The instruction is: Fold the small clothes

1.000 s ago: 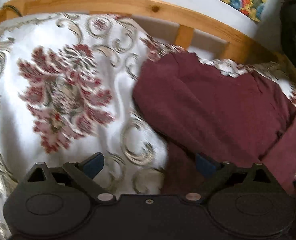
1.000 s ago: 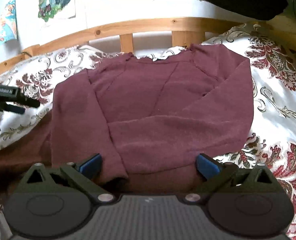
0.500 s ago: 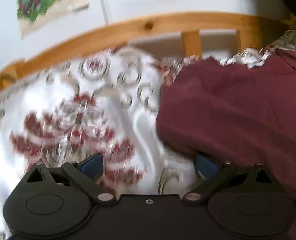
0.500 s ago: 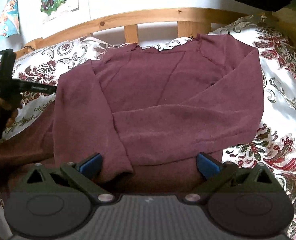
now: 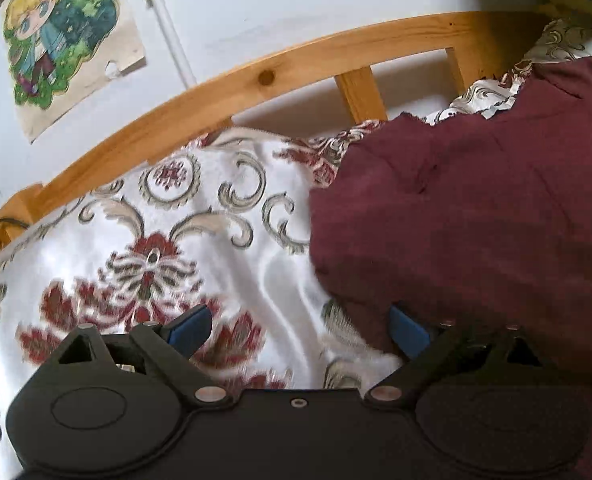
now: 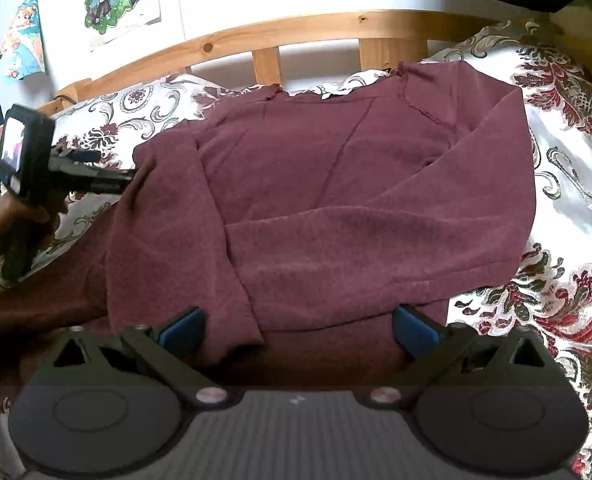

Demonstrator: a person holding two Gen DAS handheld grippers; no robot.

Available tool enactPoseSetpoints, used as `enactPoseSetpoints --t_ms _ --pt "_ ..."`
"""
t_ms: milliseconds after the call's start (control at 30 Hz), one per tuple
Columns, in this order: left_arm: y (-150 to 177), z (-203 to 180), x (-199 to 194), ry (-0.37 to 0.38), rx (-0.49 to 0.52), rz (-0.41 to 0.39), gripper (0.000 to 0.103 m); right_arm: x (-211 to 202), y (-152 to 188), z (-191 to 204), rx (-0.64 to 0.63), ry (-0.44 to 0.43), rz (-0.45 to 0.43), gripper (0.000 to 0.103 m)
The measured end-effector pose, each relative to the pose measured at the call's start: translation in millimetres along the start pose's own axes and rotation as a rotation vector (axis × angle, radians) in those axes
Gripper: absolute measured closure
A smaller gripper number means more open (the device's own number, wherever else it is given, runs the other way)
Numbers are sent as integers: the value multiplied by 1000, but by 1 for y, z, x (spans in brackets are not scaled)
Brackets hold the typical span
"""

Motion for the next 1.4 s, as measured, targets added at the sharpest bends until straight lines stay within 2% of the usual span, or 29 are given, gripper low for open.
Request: enactPoseSetpoints --t_ms 167,300,500,600,700,767,833,900,933,967,1067,1200,1333,1367,1400 --pt "17 8 -1 14 4 40 8 1 -1 1 -11 7 9 0" --pt "12 -1 8 29 25 48 7 1 -1 2 -10 6 9 0" --pt "-8 -17 9 63 129 -36 8 2 0 1 -13 1 9 0" --pt "-12 -23 9 37 208 -84 8 2 0 1 -14 0 10 0" --pt "-15 -23 10 14 225 -100 9 2 0 2 -14 0 10 0" --pt "-15 -22 8 16 212 -111 19 3 0 1 -13 -2 9 0" --pt "-16 -21 8 21 217 -117 31 3 0 1 -14 -3 10 0" --pt "-16 -19 8 28 230 -126 49 4 0 1 -16 -3 11 0" --pt "-16 -18 7 33 234 -132 52 3 0 1 -17 -3 11 0" --pt "-16 -17 6 38 236 -135 61 3 0 1 -17 -3 11 0" --pt "-16 -12 7 56 227 -119 103 3 0 1 -19 -2 12 0" --pt "-16 3 2 77 118 -103 103 3 0 1 -20 -2 12 0" --pt "-8 13 -2 106 -1 -53 103 2 0 2 -24 0 13 0" --pt "-6 16 -1 127 -33 -34 102 2 0 3 -26 1 14 0" --pt "-4 18 -1 143 -68 -16 96 1 -1 3 -28 2 14 0"
Point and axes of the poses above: each gripper's, at about its wrist camera, not at the fingertips, and x roughly the way its jaws point, z to its left, y to its underside, the point moved 5 cm from there along x, roughly the way its jaws point, and after that the axes turned 1 degree about -x, right-handed, at the moved point
